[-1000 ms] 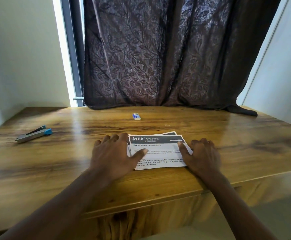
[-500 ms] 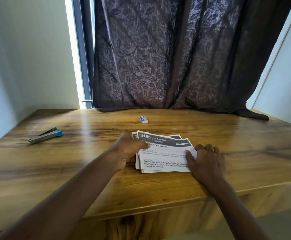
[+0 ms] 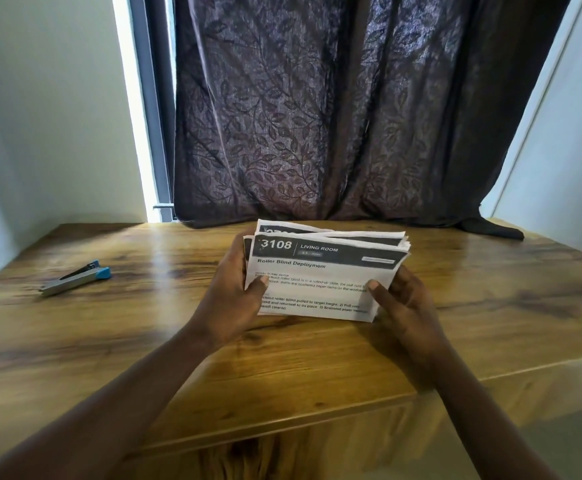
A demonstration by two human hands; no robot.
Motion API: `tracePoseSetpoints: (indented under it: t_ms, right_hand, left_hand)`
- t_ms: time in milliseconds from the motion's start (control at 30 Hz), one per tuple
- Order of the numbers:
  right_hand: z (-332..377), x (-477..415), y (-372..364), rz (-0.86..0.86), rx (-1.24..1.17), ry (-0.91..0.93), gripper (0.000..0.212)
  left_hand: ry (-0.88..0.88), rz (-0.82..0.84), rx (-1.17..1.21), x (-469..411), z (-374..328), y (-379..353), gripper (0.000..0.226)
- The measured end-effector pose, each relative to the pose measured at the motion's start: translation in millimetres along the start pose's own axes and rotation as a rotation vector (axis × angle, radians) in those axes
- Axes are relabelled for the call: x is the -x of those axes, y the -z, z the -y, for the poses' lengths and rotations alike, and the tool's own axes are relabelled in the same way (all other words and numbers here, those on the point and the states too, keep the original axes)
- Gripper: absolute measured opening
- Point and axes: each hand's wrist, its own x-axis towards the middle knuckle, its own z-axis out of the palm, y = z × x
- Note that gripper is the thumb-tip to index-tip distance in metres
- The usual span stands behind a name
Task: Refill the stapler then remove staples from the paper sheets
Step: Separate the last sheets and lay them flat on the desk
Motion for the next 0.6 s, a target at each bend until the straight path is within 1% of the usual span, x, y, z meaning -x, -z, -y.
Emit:
tracePoseSetpoints:
  t_ms: [67,133,200,333,467,533,600]
  right_hand:
    - [-5,3,-6,0.027,0.047,-0.025,0.037]
    - [-10,3,-9,0.067,0.119,-0.043,0.039]
    - [-12,2,-10,0.073,0.151,-0.049,0.037]
    - [-8,0,-9,0.025,0.155,-0.058,0.031]
    - [-5,-13,-3,-0.068,0.238,-0.142,0.029]
    - [-2,-25,4,-0.079,0.337,-0.187,0.032]
    - [2,-41,13,-0.048,0.447,-0.234,0.033]
  left_hand:
    - [0.036,0.04,-0.068,2,10,0,0.058]
    - [0.079,0.107,-0.119,5,17,0,0.062]
    - [0.099,0.113,-0.126,6,21,1,0.062]
    - [0.115,0.084,-0.148,0,25,-1,0.054]
    - [0.138,0.175,-0.181,-8,26,-9,0.054]
    - [0.151,0.177,-0.193,-15,29,-16,0.061]
    - [0.157,0.163,-0.225,-22,30,-23,0.072]
